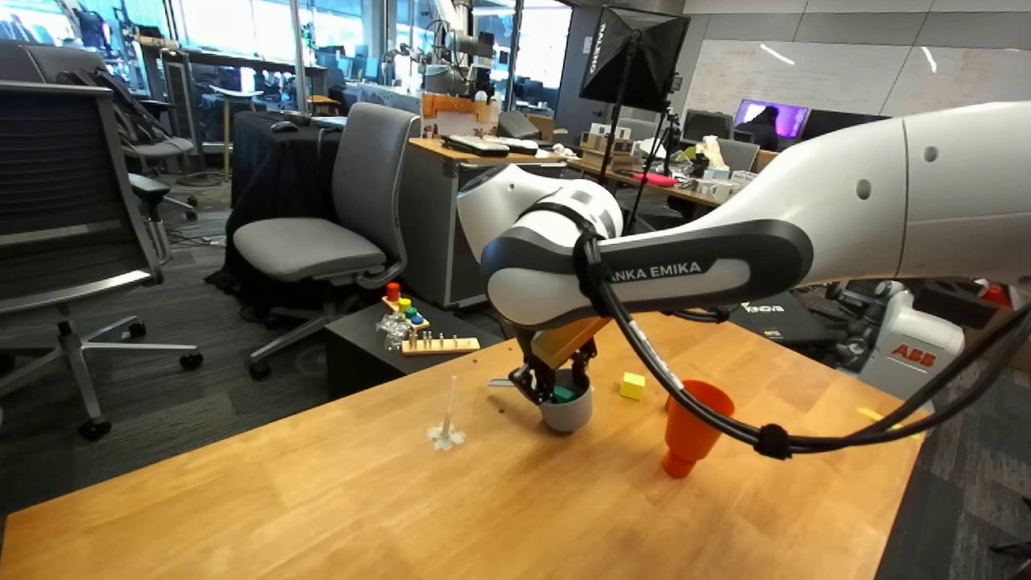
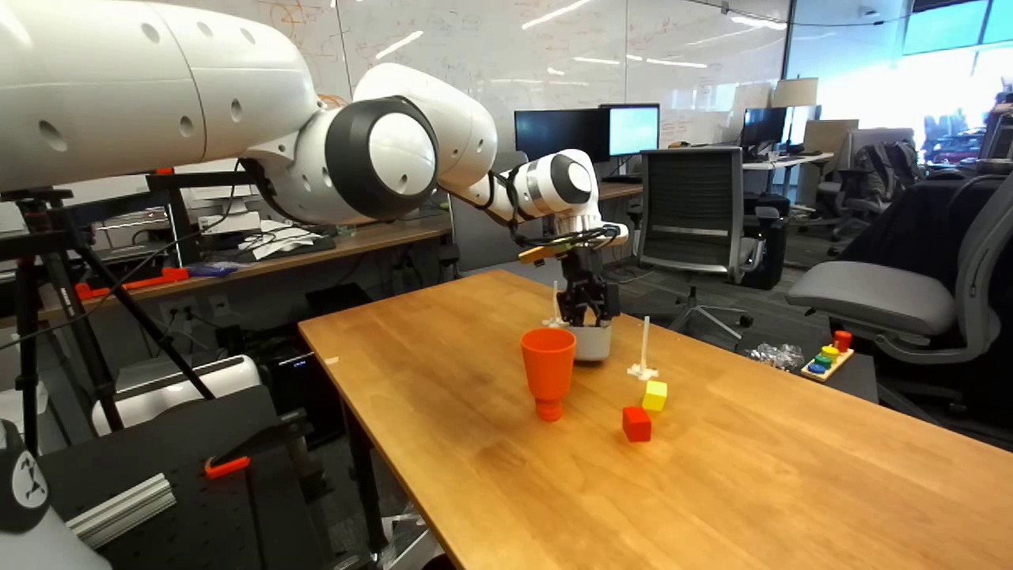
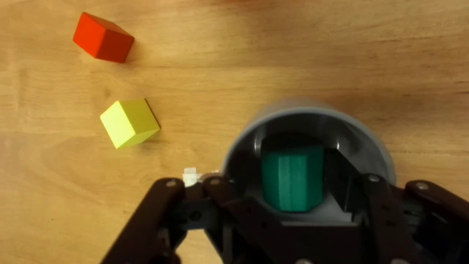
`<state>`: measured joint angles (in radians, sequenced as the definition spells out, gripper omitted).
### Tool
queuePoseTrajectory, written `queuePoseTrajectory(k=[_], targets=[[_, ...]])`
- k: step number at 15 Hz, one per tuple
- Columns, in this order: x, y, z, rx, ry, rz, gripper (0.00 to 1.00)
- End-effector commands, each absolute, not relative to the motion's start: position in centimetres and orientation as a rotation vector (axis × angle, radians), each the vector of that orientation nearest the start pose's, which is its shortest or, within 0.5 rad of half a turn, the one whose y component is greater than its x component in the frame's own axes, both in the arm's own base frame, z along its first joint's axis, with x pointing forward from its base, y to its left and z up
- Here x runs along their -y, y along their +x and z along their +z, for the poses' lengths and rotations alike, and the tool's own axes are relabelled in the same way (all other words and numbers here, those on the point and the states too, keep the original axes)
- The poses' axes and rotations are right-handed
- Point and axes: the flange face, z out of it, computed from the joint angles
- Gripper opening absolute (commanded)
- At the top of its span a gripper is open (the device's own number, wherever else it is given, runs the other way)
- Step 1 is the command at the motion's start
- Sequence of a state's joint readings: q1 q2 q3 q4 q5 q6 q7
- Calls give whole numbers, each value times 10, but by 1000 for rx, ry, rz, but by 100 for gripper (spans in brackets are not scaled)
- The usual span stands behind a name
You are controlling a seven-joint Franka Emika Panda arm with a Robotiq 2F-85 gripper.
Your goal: Place the three blocks in the gray measuring cup
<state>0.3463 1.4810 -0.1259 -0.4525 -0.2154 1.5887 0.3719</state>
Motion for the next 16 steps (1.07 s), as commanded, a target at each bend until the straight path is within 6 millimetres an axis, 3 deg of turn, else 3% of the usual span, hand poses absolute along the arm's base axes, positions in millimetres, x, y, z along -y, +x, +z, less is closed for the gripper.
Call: queuePoseTrajectory(k=[1, 2, 3, 16], targets=[[-201, 745, 96, -50, -3573, 182, 29], [-200, 747, 97, -52, -3568, 155, 19], [-200, 748, 99, -49, -3563, 141, 17], [-208, 769, 105, -4, -3491, -190, 17]])
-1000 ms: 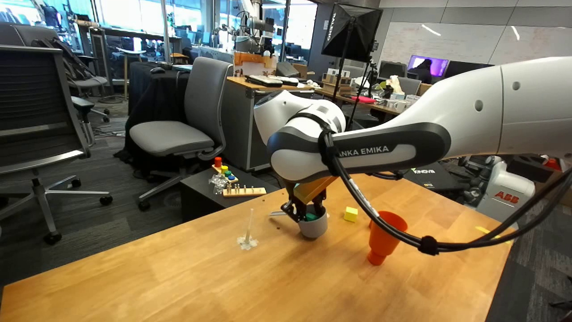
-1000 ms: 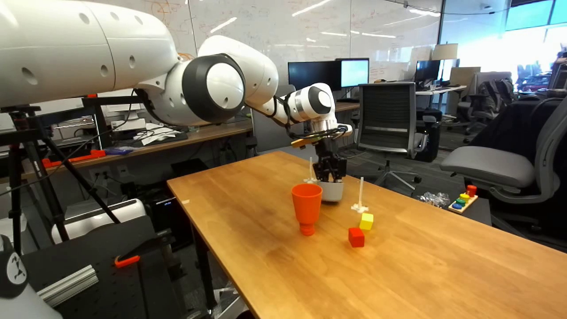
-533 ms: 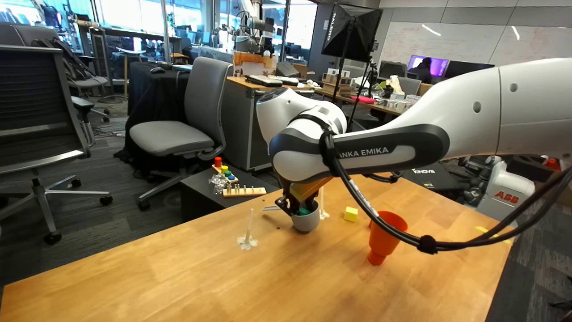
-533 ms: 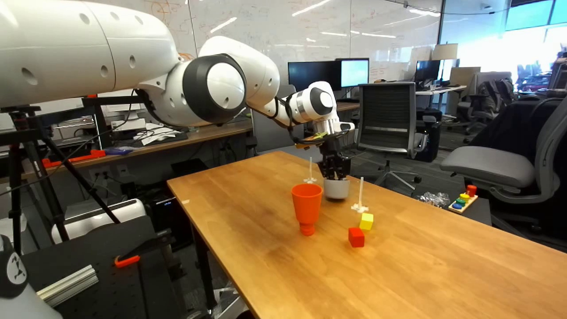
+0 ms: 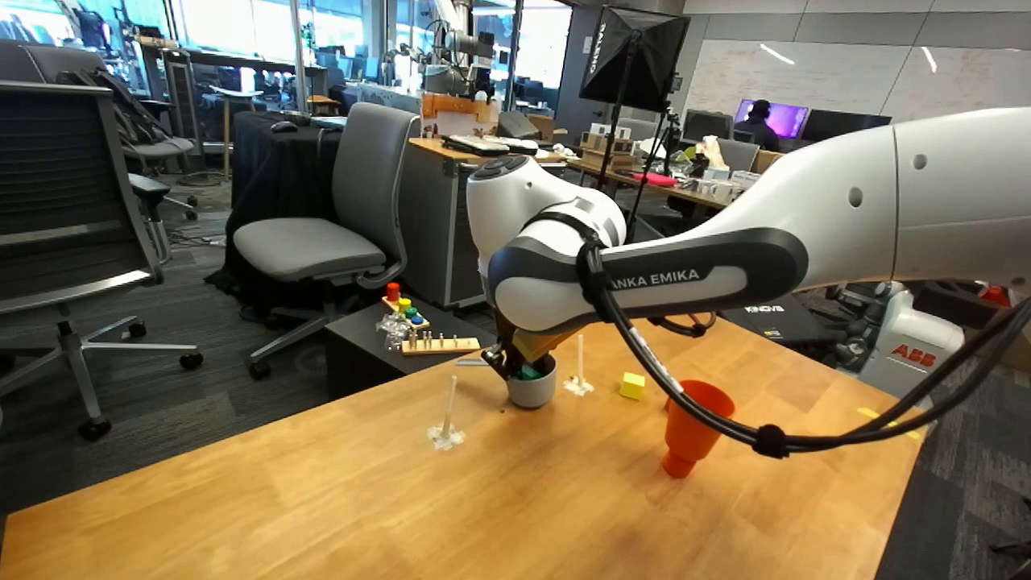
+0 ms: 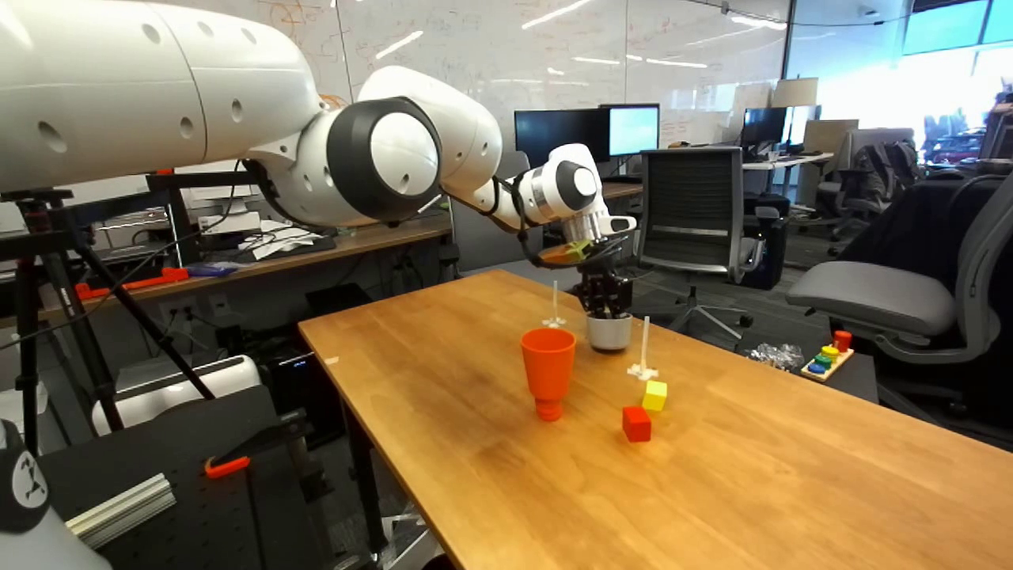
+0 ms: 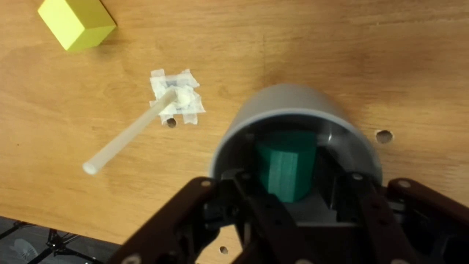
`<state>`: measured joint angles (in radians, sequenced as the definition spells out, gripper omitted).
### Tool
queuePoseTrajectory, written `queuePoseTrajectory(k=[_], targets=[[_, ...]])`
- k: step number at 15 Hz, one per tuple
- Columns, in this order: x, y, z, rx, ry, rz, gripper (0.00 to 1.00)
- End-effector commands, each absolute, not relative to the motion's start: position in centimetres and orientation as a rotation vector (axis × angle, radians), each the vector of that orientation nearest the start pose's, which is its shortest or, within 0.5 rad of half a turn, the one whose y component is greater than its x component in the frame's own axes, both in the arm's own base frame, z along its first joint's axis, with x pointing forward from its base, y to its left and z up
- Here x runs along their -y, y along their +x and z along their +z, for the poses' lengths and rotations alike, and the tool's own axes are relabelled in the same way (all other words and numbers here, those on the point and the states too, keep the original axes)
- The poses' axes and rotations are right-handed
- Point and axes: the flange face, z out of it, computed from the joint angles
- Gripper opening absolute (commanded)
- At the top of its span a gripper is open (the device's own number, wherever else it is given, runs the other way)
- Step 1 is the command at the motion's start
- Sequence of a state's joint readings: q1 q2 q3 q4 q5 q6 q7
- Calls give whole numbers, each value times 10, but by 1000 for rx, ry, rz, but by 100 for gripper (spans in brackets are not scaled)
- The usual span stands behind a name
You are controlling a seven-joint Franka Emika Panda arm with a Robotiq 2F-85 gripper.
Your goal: Place the three blocks in the gray measuring cup
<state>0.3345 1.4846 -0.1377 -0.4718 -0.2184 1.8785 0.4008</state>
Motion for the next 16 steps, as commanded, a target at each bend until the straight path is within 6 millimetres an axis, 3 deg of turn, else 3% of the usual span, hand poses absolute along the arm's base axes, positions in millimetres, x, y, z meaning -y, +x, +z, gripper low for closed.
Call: queuePoseTrajectory(k=[1, 10, 16], targets=[[-209, 770, 106, 8, -3486, -211, 17], [-224, 779, 114, 85, -3406, -422, 17], [-227, 780, 118, 141, -3378, -424, 17]])
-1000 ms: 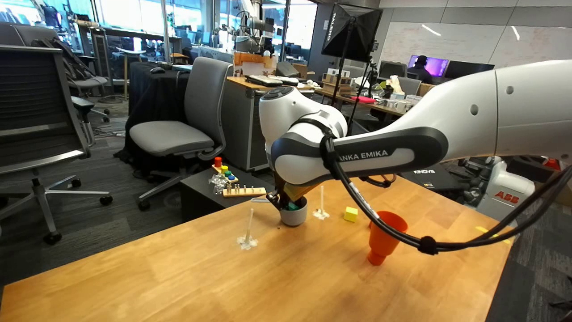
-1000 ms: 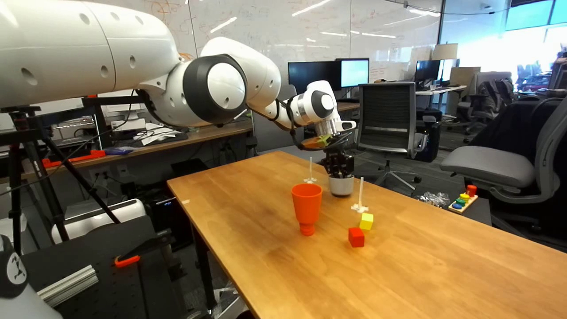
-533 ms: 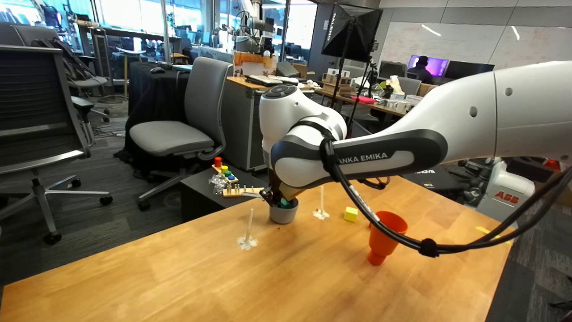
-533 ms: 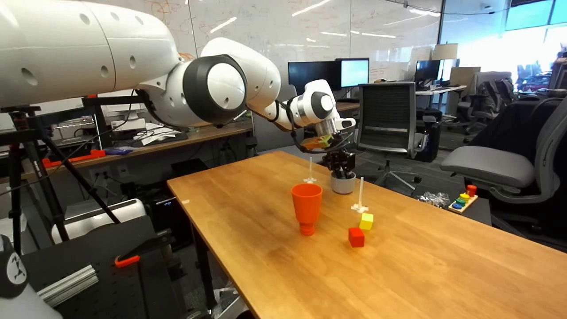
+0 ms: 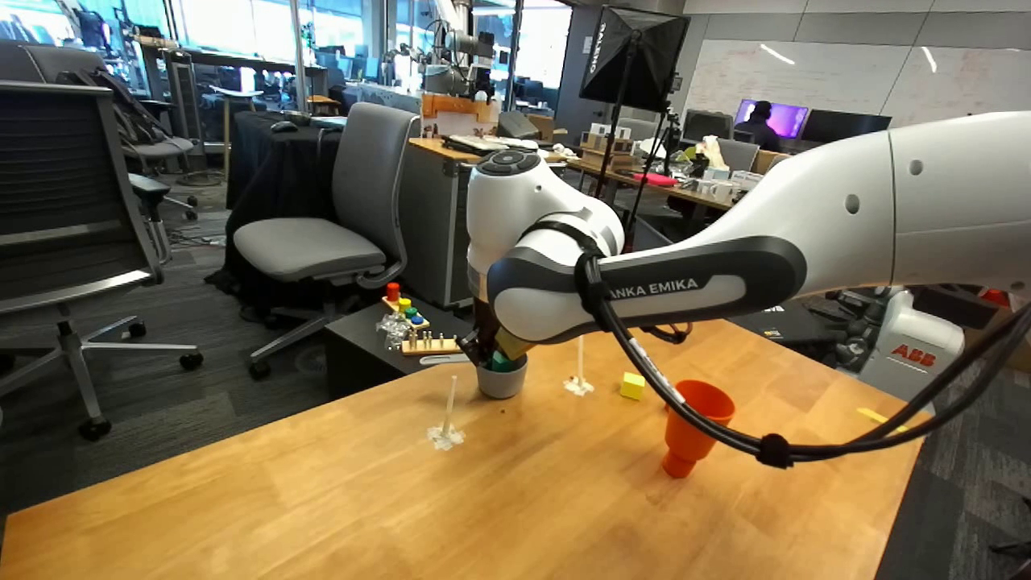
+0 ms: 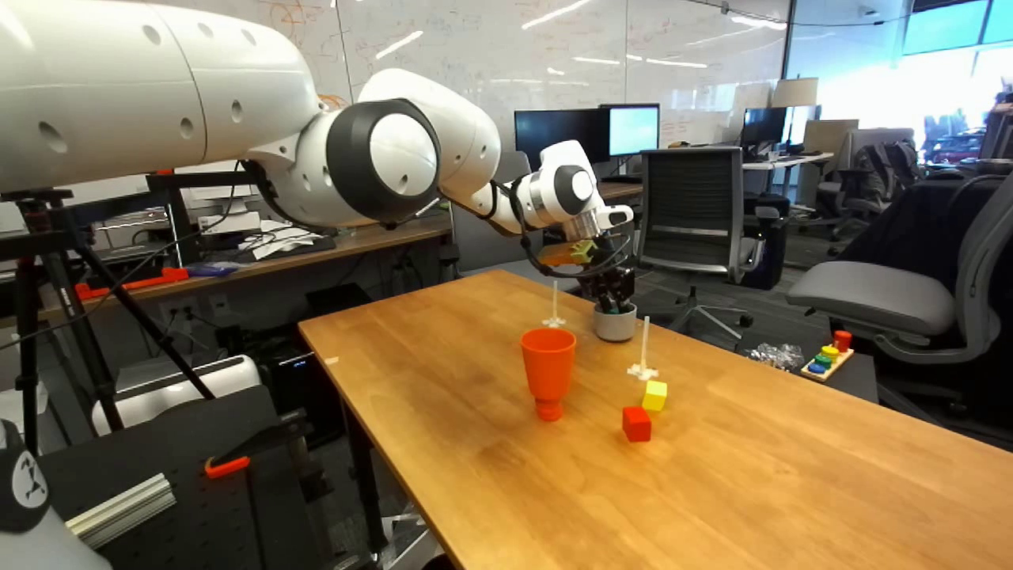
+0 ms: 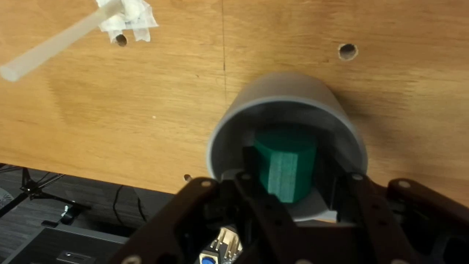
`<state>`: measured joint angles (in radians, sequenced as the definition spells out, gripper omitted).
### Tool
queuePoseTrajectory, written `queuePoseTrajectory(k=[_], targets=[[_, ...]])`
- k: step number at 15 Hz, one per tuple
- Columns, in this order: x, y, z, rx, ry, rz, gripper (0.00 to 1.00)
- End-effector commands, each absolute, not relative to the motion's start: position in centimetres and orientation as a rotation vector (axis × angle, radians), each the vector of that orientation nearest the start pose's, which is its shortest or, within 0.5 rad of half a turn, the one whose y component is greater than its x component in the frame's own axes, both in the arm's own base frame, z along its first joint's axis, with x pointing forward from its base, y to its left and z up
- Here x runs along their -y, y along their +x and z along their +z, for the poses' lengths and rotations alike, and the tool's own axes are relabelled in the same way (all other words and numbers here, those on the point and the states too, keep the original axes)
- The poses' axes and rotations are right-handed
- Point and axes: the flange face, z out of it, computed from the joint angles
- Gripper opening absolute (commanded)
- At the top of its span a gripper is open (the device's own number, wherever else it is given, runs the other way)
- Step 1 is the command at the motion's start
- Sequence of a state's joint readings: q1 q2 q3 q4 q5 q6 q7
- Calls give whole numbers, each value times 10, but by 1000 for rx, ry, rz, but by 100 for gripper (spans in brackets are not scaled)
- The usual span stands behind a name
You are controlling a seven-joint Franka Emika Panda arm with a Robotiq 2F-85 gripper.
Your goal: Place the three blocks in the gray measuring cup
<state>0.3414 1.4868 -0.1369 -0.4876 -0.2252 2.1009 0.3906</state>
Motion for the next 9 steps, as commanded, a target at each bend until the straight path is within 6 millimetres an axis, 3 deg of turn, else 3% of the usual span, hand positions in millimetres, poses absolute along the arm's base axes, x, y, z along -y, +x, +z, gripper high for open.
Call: queuePoseTrajectory(k=[1, 9], targets=[[-227, 780, 118, 147, -3377, -424, 17], [-228, 781, 121, 153, -3375, -442, 17]])
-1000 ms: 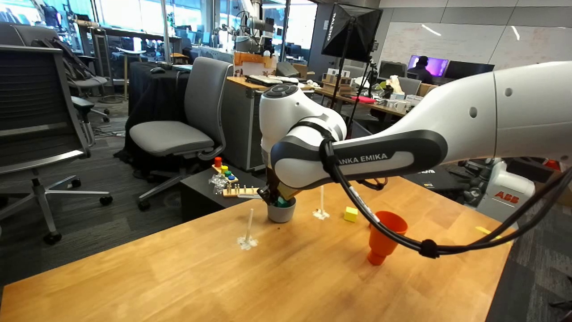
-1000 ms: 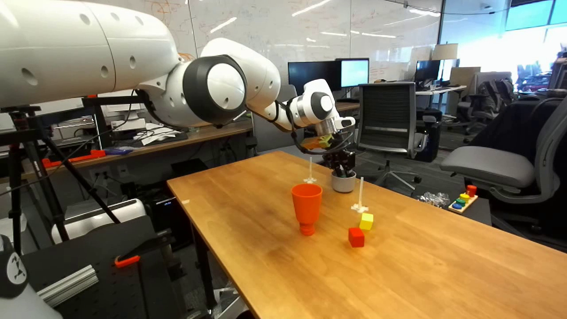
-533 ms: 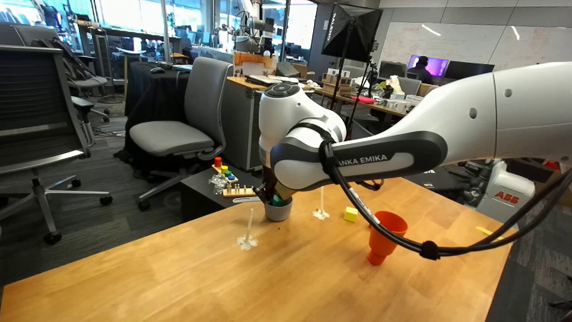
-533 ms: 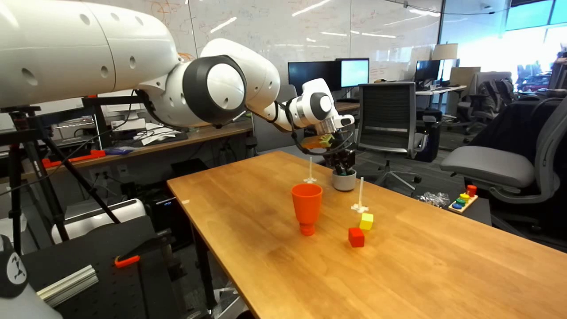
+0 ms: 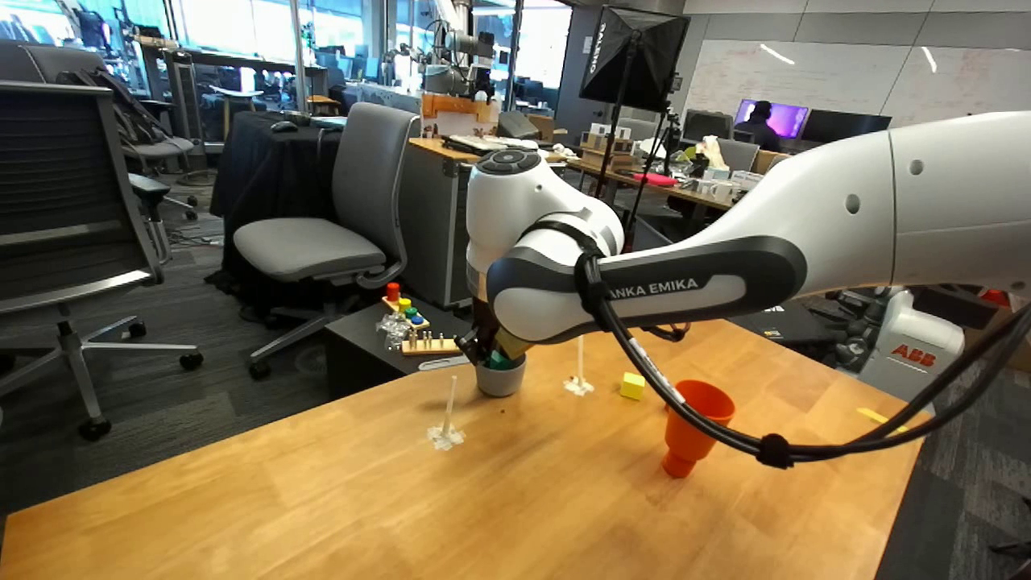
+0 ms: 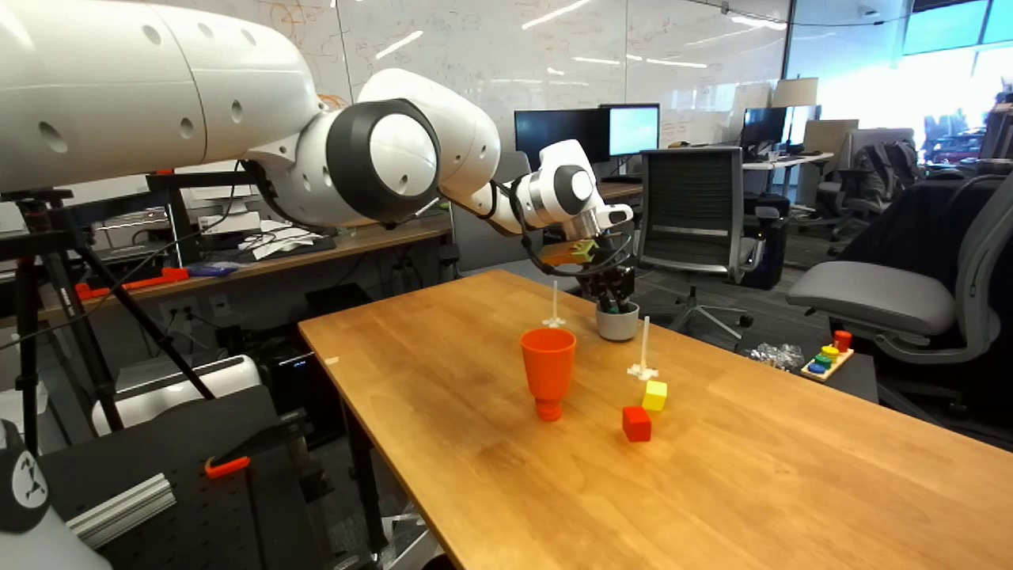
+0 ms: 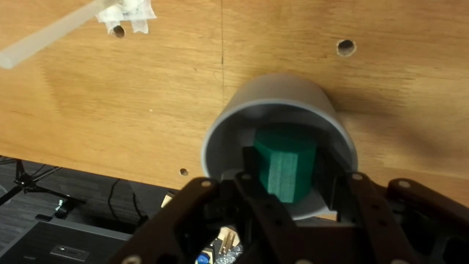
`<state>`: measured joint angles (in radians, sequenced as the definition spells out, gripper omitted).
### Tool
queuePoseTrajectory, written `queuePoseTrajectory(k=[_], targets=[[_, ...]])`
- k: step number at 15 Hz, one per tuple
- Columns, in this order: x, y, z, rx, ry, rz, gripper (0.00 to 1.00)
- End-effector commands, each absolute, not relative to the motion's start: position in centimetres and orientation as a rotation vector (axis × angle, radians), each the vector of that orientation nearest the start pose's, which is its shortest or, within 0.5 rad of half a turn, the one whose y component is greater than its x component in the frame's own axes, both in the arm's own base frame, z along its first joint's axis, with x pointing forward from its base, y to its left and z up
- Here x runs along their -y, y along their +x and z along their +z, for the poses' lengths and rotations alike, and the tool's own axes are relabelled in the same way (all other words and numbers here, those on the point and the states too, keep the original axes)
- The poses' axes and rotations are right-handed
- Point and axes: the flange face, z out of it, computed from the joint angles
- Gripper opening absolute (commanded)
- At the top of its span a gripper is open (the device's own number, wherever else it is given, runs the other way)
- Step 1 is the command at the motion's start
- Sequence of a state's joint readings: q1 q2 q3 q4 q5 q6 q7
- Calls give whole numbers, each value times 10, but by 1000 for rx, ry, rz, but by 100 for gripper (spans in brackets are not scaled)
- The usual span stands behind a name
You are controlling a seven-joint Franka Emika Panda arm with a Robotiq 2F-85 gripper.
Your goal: Place the three blocks in the gray measuring cup
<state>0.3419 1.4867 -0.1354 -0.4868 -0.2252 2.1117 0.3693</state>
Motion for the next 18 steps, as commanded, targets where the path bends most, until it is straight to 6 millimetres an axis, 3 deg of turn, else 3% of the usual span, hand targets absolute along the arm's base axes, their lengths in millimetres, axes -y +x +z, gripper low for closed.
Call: queuePoseTrajectory(k=[1, 3, 4, 5, 6, 10, 18], targets=[[-228, 781, 121, 153, -3374, -434, 17], [-227, 781, 121, 155, -3374, -424, 17], [-227, 781, 121, 153, -3371, -418, 38], [-227, 781, 121, 153, -3372, -415, 67], [-226, 781, 121, 151, -3373, -415, 68], [-227, 781, 122, 150, -3371, -417, 97], [-229, 784, 132, 129, -3364, -465, 100]])
